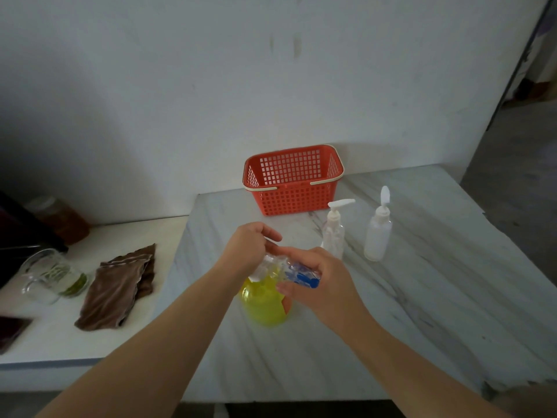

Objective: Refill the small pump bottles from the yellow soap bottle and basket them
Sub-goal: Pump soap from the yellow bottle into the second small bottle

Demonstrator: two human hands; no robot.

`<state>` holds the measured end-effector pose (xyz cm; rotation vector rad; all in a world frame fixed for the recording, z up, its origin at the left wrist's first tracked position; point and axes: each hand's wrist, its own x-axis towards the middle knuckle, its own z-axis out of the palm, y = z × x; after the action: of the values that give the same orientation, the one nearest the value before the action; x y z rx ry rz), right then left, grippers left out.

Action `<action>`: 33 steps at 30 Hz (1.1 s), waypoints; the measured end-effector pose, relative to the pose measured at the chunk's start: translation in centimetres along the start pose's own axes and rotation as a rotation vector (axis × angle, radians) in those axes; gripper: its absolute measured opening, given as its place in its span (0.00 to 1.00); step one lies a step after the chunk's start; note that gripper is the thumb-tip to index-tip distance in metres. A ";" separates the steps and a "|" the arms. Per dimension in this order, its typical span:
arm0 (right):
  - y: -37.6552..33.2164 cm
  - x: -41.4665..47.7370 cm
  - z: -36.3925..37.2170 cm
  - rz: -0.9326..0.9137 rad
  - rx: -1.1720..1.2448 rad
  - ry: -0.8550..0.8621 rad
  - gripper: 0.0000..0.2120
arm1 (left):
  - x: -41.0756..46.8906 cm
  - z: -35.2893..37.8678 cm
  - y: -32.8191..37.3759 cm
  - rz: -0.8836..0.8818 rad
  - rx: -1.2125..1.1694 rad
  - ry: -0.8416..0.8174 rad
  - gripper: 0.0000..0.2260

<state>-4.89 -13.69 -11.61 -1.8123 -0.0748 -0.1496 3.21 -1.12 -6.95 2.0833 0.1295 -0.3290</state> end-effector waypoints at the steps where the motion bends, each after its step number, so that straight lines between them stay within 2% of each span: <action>1: 0.0 0.0 0.0 0.003 0.008 -0.001 0.24 | 0.0 0.0 0.1 -0.003 0.006 0.001 0.16; 11: -0.8 0.4 -0.6 -0.028 0.002 -0.021 0.24 | -0.3 -0.4 0.9 0.034 -0.017 -0.021 0.13; 18: -0.3 0.3 -0.3 -0.023 -0.043 -0.026 0.24 | 0.1 0.1 -0.1 0.095 0.121 0.002 0.14; 27: -0.7 0.3 -0.5 -0.038 -0.037 -0.020 0.24 | -0.3 -0.4 1.1 0.060 0.050 -0.005 0.14; 33: -0.5 0.3 -0.2 -0.037 -0.034 -0.004 0.24 | -0.1 -0.2 0.9 0.077 0.130 0.004 0.14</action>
<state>-4.66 -13.75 -11.01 -1.8462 -0.1091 -0.1739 3.38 -1.37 -6.12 2.2114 0.0303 -0.2932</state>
